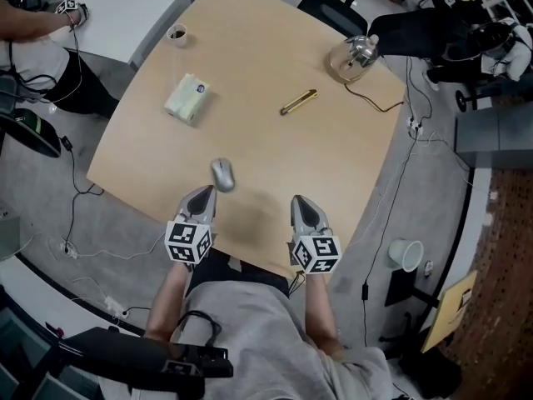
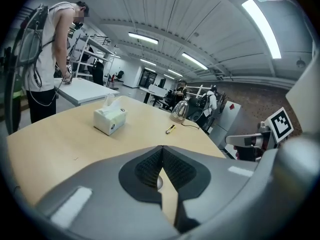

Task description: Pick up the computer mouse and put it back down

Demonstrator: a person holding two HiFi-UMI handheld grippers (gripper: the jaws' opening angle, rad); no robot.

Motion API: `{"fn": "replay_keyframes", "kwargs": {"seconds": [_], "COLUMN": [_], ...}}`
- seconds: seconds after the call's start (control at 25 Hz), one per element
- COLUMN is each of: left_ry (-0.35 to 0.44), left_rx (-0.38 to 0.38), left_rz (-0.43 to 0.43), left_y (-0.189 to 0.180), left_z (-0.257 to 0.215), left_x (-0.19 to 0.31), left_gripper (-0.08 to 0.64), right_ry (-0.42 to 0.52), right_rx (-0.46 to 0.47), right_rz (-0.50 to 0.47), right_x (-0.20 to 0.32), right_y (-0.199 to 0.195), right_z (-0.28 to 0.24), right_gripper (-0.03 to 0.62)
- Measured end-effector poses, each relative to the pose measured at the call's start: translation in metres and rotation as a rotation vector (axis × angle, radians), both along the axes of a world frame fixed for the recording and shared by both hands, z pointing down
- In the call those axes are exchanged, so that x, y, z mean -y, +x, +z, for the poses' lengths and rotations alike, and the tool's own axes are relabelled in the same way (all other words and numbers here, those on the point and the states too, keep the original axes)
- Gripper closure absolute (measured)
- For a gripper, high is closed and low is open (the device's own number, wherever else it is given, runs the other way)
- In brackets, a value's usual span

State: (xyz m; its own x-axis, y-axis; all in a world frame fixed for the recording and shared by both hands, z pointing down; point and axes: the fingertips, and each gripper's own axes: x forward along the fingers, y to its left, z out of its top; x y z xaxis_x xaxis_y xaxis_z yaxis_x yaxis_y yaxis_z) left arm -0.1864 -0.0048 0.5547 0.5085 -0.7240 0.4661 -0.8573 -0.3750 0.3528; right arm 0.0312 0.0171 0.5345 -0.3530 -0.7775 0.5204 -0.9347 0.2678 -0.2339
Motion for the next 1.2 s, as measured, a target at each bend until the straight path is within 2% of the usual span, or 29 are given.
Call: {"fn": "replay_keyframes", "kwargs": {"seconds": [0.28,0.72,0.76,1.2], "left_ry": [-0.002,-0.086,-0.096,-0.218], "left_rx": [0.03,0.124,0.128,0.167], "left_rz": [-0.003,-0.095,-0.099,-0.14], "left_y": [0.017,0.018,0.017,0.019], "left_z": [0.019,0.065,0.067,0.095], "left_x": [0.011,0.033,0.034,0.041], "left_gripper": [0.54,0.534,0.503,0.35], "right_ry": [-0.012,-0.049,-0.049,-0.057], "right_rx": [0.01,0.026,0.028,0.025], "right_rz": [-0.058,-0.073,-0.074,-0.064], "right_x": [0.013,0.022,0.023,0.023], "right_y": [0.011,0.033,0.032,0.049], "right_z": [0.011,0.033,0.034,0.038], "right_gripper": [0.586,0.586,0.586,0.586]}}
